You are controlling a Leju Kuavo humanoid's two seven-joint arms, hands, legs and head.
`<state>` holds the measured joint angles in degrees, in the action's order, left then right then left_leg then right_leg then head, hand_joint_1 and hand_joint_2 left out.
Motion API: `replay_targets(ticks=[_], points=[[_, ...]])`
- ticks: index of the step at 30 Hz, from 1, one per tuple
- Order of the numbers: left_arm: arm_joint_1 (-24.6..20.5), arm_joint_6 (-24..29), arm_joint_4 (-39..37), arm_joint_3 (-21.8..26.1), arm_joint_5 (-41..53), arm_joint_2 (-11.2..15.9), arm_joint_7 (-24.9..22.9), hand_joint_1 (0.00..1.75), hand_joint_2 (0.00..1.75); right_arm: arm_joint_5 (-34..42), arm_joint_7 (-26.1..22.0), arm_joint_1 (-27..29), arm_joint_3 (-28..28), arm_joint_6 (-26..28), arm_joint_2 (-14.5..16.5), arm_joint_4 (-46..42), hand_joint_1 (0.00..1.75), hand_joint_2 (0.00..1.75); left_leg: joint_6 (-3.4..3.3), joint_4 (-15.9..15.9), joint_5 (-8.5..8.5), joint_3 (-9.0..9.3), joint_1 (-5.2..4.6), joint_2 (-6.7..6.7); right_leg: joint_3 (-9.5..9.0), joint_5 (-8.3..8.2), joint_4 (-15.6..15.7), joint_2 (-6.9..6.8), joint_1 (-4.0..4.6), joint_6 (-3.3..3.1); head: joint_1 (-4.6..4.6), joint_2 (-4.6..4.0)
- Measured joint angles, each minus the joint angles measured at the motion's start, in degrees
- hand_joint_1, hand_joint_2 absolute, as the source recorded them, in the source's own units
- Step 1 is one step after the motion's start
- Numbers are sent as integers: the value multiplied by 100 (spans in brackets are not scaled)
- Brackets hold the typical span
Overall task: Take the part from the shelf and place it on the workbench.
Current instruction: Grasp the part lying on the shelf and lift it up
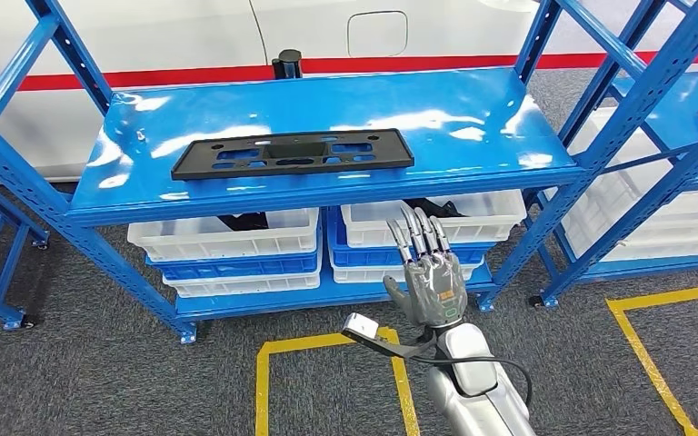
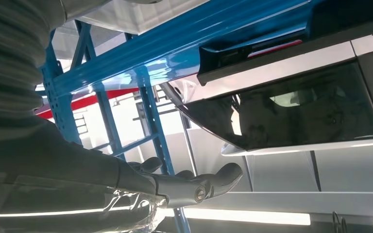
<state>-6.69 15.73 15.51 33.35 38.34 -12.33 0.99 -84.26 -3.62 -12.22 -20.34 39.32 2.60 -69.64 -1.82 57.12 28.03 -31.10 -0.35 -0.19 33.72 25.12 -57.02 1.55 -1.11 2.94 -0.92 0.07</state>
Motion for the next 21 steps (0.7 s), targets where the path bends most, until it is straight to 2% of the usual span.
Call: replay_targets(ticks=[15, 19, 21], points=[[66, -50, -30, -2, 66, -2, 45, 0, 0, -5, 19, 233, -33, 0, -91, -285, 0, 175, -9, 22, 6, -8, -26, -2, -1, -7, 4, 0, -27, 11, 2, 0], [63, -66, -30, -2, 54, -2, 50, 0, 0, 20, 19, 277, -33, 0, -96, -311, 0, 175, -40, 55, 14, -26, -37, -4, -1, -24, 13, 0, -49, 41, 2, 0], [56, -66, -30, -3, 48, -6, 51, 0, 0, 19, 21, 288, -33, 1, -96, -339, 0, 175, -86, 18, -4, -13, -19, 6, 8, -20, 9, -6, -53, 73, 2, 0]])
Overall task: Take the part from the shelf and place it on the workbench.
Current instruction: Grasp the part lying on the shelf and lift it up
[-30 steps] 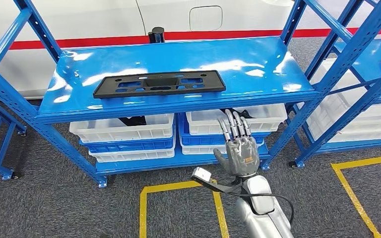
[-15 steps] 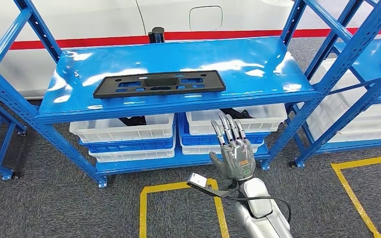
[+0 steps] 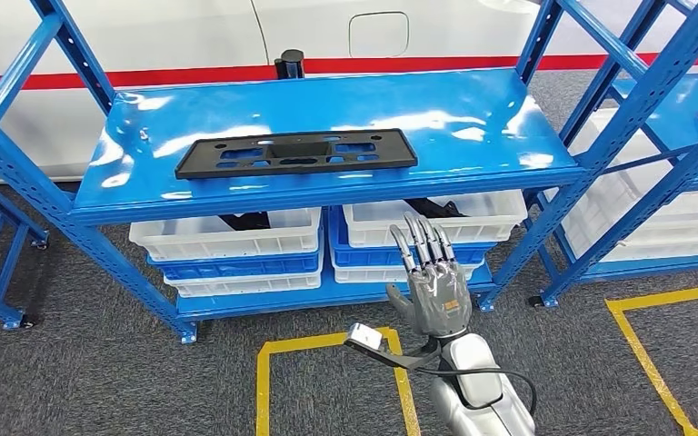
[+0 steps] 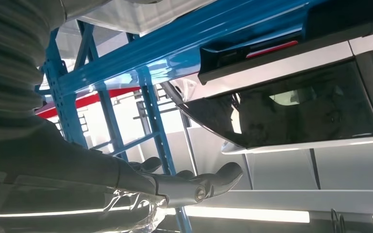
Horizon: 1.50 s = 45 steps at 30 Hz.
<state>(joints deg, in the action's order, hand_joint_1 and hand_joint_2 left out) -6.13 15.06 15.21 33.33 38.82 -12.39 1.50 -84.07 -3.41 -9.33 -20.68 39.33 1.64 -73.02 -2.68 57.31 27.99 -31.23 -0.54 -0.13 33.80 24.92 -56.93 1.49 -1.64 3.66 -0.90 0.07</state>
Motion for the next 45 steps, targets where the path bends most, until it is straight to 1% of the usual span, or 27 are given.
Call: replay_targets(ticks=[2, 5, 6, 7, 8, 10, 11, 13, 16, 18, 20, 21, 22, 23, 25, 26, 28, 32, 33, 35, 37, 38, 39, 40, 41, 43, 45], points=[[-9, 1, 1, -2, -3, -8, 4, 0, 0, -3, 15, 9, -2, 1, -2, -43, 0, 175, -56, -55, -28, 30, 44, 20, 132, 131, -251, -38, 11, -5, -12, 0], [-11, 0, 2, -7, 19, -29, 7, 0, 0, -7, 68, 72, -8, 1, -17, -92, 0, 175, -80, -68, -35, 40, 69, 45, 706, 567, -1394, -74, 15, -50, -37, 0], [-9, -1, 2, -10, 35, -37, 5, 0, 0, -9, 85, 113, -9, 1, -28, -108, 0, 175, -73, -67, -28, 42, 71, 48, 855, 641, -1674, -76, 11, -37, -37, 0], [-7, -2, 2, -14, 50, -41, 1, 0, 0, -12, 99, 154, -9, 1, -40, -127, 0, 175, -60, -65, -17, 50, 77, 46, 894, 622, -1729, -80, 5, -5, -38, 0], [-6, -3, 2, -20, 62, -45, -3, 0, 0, -16, 109, 188, -9, 1, -52, -150, 0, 175, -38, -62, 0, 68, 88, 43, 802, 510, -1522, -90, -5, 43, -38, 0], [-6, -4, 3, -33, 74, -52, -11, 0, 0, -21, 120, 223, -10, 1, -67, -201, 0, 175, 34, -55, 56, 122, 103, 42, 395, 200, -697, -144, -24, 132, -42, 0], [-10, -5, 3, -39, 80, -54, -13, 0, 0, -23, 122, 236, -11, 1, -68, -223, 0, 175, 78, -48, 91, 144, 98, 44, 207, 92, -346, -161, -21, 131, -41, 0], [-16, -5, 4, -51, 89, -54, -15, 0, 0, -25, 128, 266, -11, 1, -73, -256, 0, 175, 150, -49, 140, 172, 79, 48, 53, 60, -95, -167, 4, 35, -35, 0], [-25, -3, 9, -73, 92, -56, -28, 0, 0, -30, 133, 300, -7, 1, -83, -288, 0, 175, 239, -19, 218, 186, 114, 56, 11, 111, -104, -130, 5, -132, -26, 0], [-40, -3, 15, -85, 99, -58, -46, 0, 0, -39, 128, 300, -4, 1, -78, -303, 0, 175, 285, 400, 421, -15, 134, 53, -52, 153, -96, -118, -17, -228, -14, 0], [-41, -2, 18, -89, 106, -60, -68, 0, 0, -45, 116, 303, -3, 1, -72, -306, 0, 175, 304, 1221, 701, -482, 135, 46, -104, 203, -97, -117, 8, -301, -5, 0], [-32, -1, 20, -89, 107, -60, -76, 0, 0, -44, 109, 306, -4, 1, -70, -306, 0, 175, 305, 1560, 763, -720, 135, 41, -128, 227, -97, -110, 22, -325, -6, 0], [-23, -1, 21, -89, 107, -58, -81, 0, 0, -41, 104, 309, -4, 1, -70, -306, 0, 175, 298, 1723, 728, -879, 135, 35, -155, 252, -97, -99, 33, -339, -5, 0], [-15, -1, 23, -89, 107, -58, -85, 0, 0, -38, 99, 310, -3, 1, -70, -306, 0, 175, 280, 1635, 559, -918, 134, 29, -195, 282, -97, -82, 43, -342, -5, 0], [-11, -1, 32, -89, 107, -57, -88, 0, 0, -33, 94, 309, -2, 1, -64, -306, 0, 175, 208, 921, 39, -696, 124, 16, -289, 353, -93, -52, 51, -322, -6, 0], [-14, 0, 37, -88, 107, -56, -89, 0, 0, -34, 92, 306, -2, 1, -60, -306, 0, 175, 172, 541, -143, -539, 108, 9, -332, 392, -90, -42, 71, -298, -10, 0], [-23, 1, 47, -87, 103, -57, -90, 0, 0, -42, 86, 297, -3, 1, -47, -306, 0, 175, 124, 164, -216, -364, 68, 2, -374, 429, -74, -33, 89, -235, -12, 0], [-12, 1, 59, -87, 61, -66, -103, 0, 0, -75, 81, 267, -9, 1, -33, -306, 0, 175, 29, 3, -174, -186, 72, -8, -355, 453, -241, -61, 98, -102, -17, 0], [-12, -1, 61, -87, 57, -70, -102, 0, 0, -92, 81, 245, -11, 1, -32, -306, 0, 175, 3, -20, -166, -129, 85, -11, -238, 539, -459, -70, 97, -97, -27, 0], [-9, -6, 63, -87, 55, -81, -102, 0, 0, -131, 82, 218, -15, 1, -32, -305, 0, 175, -36, -31, -123, -78, 88, -9, 198, 774, -1153, -80, 92, -100, -36, 0], [7, -13, 63, -86, 54, -86, -102, 0, 0, -156, 83, 220, -18, 1, -36, -299, 0, 175, -46, -30, -68, -33, 86, -10, 602, 869, -1649, -82, 88, -72, -37, 0], [16, -16, 63, -86, 52, -86, -102, 0, 0, -161, 83, 219, -19, 1, -39, -296, 0, 175, -41, -29, -32, 9, 87, -15, 662, 780, -1603, -85, 84, -35, -40, 0], [22, -17, 63, -85, 49, -88, -102, 0, 0, -160, 83, 214, -20, 1, -41, -294, 0, 175, -29, -29, 9, 64, 90, -19, 603, 589, -1328, -92, 79, 20, -41, 0], [25, -18, 63, -85, 46, -90, -102, 0, 0, -156, 82, 206, -20, 1, -44, -293, 0, 175, -11, -30, 55, 126, 93, -24, 467, 341, -913, -106, 74, 76, -46, 0], [24, -18, 63, -85, 42, -90, -102, 0, 0, -152, 81, 199, -22, 1, -44, -289, 0, 175, 17, -28, 103, 188, 90, -27, 336, 167, -531, -129, 77, 87, -45, 0], [19, -18, 64, -85, 38, -86, -102, 0, 0, -146, 76, 185, -26, 1, -42, -279, 0, 175, 84, -29, 180, 240, 76, -21, 183, 36, -131, -176, 104, -25, -41, 0], [20, -19, 65, -85, 25, -84, -100, 0, 0, -143, 73, 173, -26, 1, -40, -270, 0, 175, 145, -11, 214, 256, 65, -9, 139, 47, -115, -181, 114, -180, -33, 0]])
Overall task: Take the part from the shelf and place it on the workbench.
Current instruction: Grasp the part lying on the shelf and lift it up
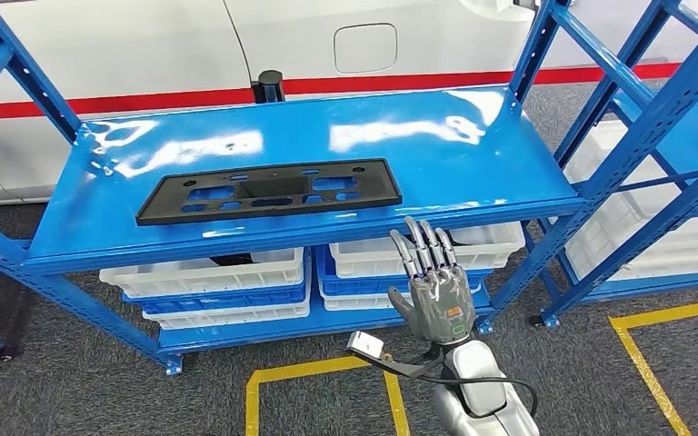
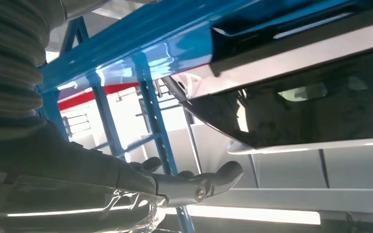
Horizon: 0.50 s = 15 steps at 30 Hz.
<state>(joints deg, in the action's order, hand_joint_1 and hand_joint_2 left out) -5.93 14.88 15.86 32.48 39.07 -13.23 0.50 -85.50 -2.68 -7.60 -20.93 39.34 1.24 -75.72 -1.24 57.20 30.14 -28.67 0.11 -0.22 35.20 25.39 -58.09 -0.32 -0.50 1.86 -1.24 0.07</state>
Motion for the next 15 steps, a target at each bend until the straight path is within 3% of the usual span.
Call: replay_targets(ticks=[2, 3, 6, 7, 8, 9, 11, 12, 13, 15], points=[[-4, -4, 2, 0, -16, -2, 8, 0, 0, -10, -1, -20, 2, 0, 6, 8, 0, 175, 44, 196, 12, -77, 11, 6, -76, -17, 21, 21, -40, -63, 6, 0], [-9, -9, 2, 0, -19, -2, 12, 0, 0, -20, 1, -37, 1, 0, 11, 16, 0, 175, 67, 433, 46, -216, 19, 7, -116, 0, 30, 27, -58, -93, 10, 0], [-4, -26, 3, 0, 4, 2, 11, 0, 0, -50, 32, -66, -4, 0, 21, 54, 0, 175, 143, 1474, 392, -929, 39, 6, -214, 91, 39, 32, -60, -188, 19, 0], [1, -29, 3, -1, 18, 6, 3, 0, 0, -57, 47, -63, -5, 0, 22, 68, 0, 175, 155, 1658, 473, -1120, 43, 7, -253, 127, 39, 39, -56, -199, 19, 0], [4, -32, 3, -2, 31, 10, -6, 0, 0, -64, 60, -60, -5, 0, 22, 78, 0, 175, 156, 1657, 439, -1220, 44, 7, -298, 165, 39, 49, -54, -198, 19, 0], [3, -34, 3, -3, 42, 14, -14, 0, 0, -68, 69, -58, -5, 0, 22, 84, 0, 175, 146, 1456, 265, -1210, 45, 7, -350, 204, 39, 61, -53, -190, 19, 0], [-4, -33, 3, -8, 62, 27, -25, 0, 0, -76, 92, -59, -5, 0, 22, 87, 0, 175, 93, 705, -272, -972, 37, 7, -466, 288, 41, 78, -48, -157, 17, 0], [-11, -33, 3, -11, 73, 33, -29, 0, 0, -78, 103, -61, -4, 0, 21, 89, 0, 175, 65, 401, -393, -860, 24, 5, -507, 327, 45, 87, -37, -130, 15, 0], [-17, -32, 4, -19, 84, 38, -33, 0, 0, -78, 112, -63, -4, 0, 20, 91, 0, 175, 33, 213, -440, -775, 5, 3, -531, 363, 55, 93, -27, -95, 14, 0], [-21, -27, 13, -39, 97, 43, -48, 0, 0, -66, 117, -61, -5, 0, 19, 96, 0, 175, -39, 134, -389, -712, -21, -4, -568, 378, 29, 102, -9, -13, 16, 0]])
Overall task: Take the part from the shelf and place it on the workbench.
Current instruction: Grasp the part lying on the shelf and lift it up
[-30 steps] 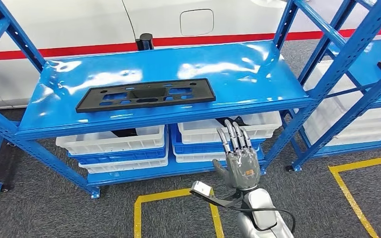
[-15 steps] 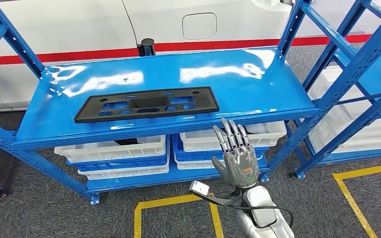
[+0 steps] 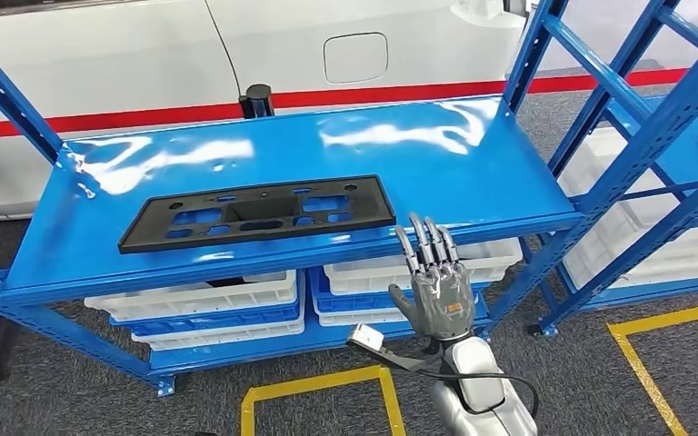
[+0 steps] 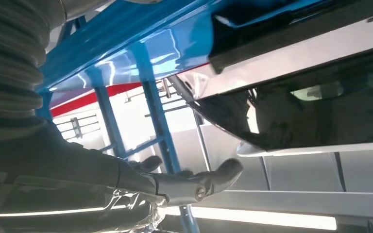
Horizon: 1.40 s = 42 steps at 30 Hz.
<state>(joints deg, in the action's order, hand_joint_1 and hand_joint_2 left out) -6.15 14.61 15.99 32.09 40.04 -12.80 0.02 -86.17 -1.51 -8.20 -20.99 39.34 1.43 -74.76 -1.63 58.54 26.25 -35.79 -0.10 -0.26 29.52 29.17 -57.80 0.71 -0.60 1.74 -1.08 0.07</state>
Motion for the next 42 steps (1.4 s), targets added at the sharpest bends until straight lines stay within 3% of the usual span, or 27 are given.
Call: replay_targets(ticks=[3, 6, 8, 9, 11, 13, 15, 18, 20, 22, 23, 24, 25, 26, 27, 29, 30, 33, 35, 37, 38, 39, 40, 42], points=[[-8, 13, 12, -23, 16, -9, -14, 0, 0, 29, 0, 5, -8, 0, -4, 4, 0, 175, -109, -68, -76, 184, 24, 7, 80, 88, -301, -11, -1, 78, -11, 0], [-38, 22, 15, -36, 35, -19, -21, 0, 0, 42, -2, 13, -14, 0, -7, 10, 0, 175, -154, -78, -20, 252, 26, 0, 708, 408, -1287, -17, -6, 75, -24, 0], [-29, 28, 16, -40, 43, -19, -31, 0, 0, 51, -4, 47, -26, 0, -11, 24, 0, 175, -155, -76, 41, 295, 23, -15, 1030, 469, -1579, -18, -6, 97, -24, 0], [-25, 29, 16, -41, 44, -20, -35, 0, 0, 56, -4, 58, -33, 0, -14, 29, 0, 175, -150, -76, 78, 339, 22, -22, 1037, 345, -1417, -19, -6, 137, -23, 0], [-22, 30, 18, -44, 46, -27, -37, 0, 0, 61, -4, 63, -45, 0, -14, 35, 0, 175, -124, -79, 164, 439, 22, -31, 804, -114, -657, -31, -4, 208, -26, 0], [-28, 32, 21, -46, 46, -34, -37, 0, 0, 61, -4, 61, -54, 0, -14, 43, 0, 175, -71, -86, 242, 511, 12, -33, 610, -334, -114, -61, 26, 131, -17, 0], [-30, 35, 24, -46, 46, -36, -40, 0, 0, 63, -4, 66, -61, 0, -15, 50, 0, 175, -3, -68, 282, 559, 0, -30, 565, -331, -26, -74, 51, -16, -6, 0], [-39, 37, 33, -51, 52, -36, -45, 0, 0, 51, -5, 61, -80, 0, -12, 53, 0, 175, 83, 112, 386, 538, 10, -16, 414, -351, 8, -58, -6, -122, 0, 0], [-55, 37, 44, -55, 58, -36, -45, 0, 0, 19, -5, 47, -114, 0, -8, 66, 0, 175, 151, 644, 593, 242, 32, -8, 325, -305, 25, -60, -25, -187, 7, 0], [-44, 36, 50, -57, 60, -34, -44, 0, 0, -6, -6, 47, -156, 0, -5, 96, 0, 175, 201, 1298, 800, -225, 53, -4, 276, -251, 24, -56, -23, -229, 11, 0], [-31, 35, 53, -57, 59, -32, -42, 0, 0, -14, -6, 51, -177, 0, -5, 116, 0, 175, 214, 1433, 792, -390, 63, -1, 248, -220, 23, -48, -22, -232, 11, 0], [-18, 33, 54, -57, 58, -30, -37, 0, 0, -25, -7, 54, -198, 0, -5, 139, 0, 175, 221, 1376, 671, -459, 73, 2, 209, -185, 23, -37, -22, -224, 12, 0], [-11, 31, 56, -57, 58, -27, -32, 0, 0, -38, -7, 55, -221, 0, -5, 163, 0, 175, 217, 1114, 437, -414, 81, 6, 159, -148, 23, -28, -24, -211, 12, 0], [-8, 29, 58, -57, 57, -25, -24, 0, 0, -55, -7, 53, -245, 0, -5, 187, 0, 175, 205, 729, 151, -298, 86, 10, 107, -106, 24, -21, -27, -191, 13, 0], [-8, 27, 60, -57, 57, -22, -17, 0, 0, -76, -9, 44, -274, 0, -5, 216, 0, 175, 189, 391, -8, -178, 79, 14, 56, -68, 24, -18, -18, -165, 10, 0], [-6, 25, 66, -58, 56, -19, -5, 0, 0, -115, -17, 12, -335, 0, -4, 291, 0, 175, 124, 40, -66, -31, 49, 17, 20, -4, 25, -15, 3, -98, 10, 0], [2, 23, 67, -58, 55, -17, -2, 0, 0, -131, -21, -2, -368, 0, -4, 330, 0, 175, 88, 37, -14, -9, 30, 15, 19, 22, 28, -14, 14, -58, 9, 0], [19, 20, 73, -62, 54, -23, 11, 0, 0, -155, -50, -26, -463, 0, -4, 408, 0, 175, -22, -23, -97, 97, 42, 17, 34, 127, -66, -25, 24, 43, 8, 0], [5, 17, 80, -67, 65, -33, 19, 0, 0, -160, -80, -32, -543, -3, -8, 466, 0, 175, -80, -62, -83, 156, 61, 30, 312, 326, -586, -34, 23, 45, -5, 0], [0, 14, 90, -70, 89, -37, 19, 0, 0, -163, -97, -35, -616, -7, -12, 552, 0, 175, -115, -65, -45, 177, 57, 38, 811, 556, -1359, -34, 20, 36, -13, 0], [3, 12, 96, -72, 101, -38, 19, 0, 0, -163, -104, -34, -645, -8, -16, 596, 0, 175, -120, -64, -28, 188, 55, 35, 993, 582, -1587, -34, 16, 54, -13, 0], [7, 11, 100, -74, 109, -39, 18, 0, 0, -164, -110, -34, -673, -9, -20, 629, 0, 175, -117, -63, -12, 205, 55, 26, 1064, 511, -1596, -34, 11, 90, -14, 0], [9, 10, 103, -77, 112, -41, 18, 0, 0, -165, -115, -33, -700, -9, -24, 655, 0, 175, -108, -63, 5, 230, 56, 15, 1009, 355, -1375, -36, 4, 137, -15, 0], [9, 10, 107, -90, 115, -47, 18, 0, 0, -166, -122, -36, -750, -9, -24, 691, 0, 175, -67, -60, 47, 288, 47, -4, 684, -28, -583, -51, -6, 200, -15, 0]])
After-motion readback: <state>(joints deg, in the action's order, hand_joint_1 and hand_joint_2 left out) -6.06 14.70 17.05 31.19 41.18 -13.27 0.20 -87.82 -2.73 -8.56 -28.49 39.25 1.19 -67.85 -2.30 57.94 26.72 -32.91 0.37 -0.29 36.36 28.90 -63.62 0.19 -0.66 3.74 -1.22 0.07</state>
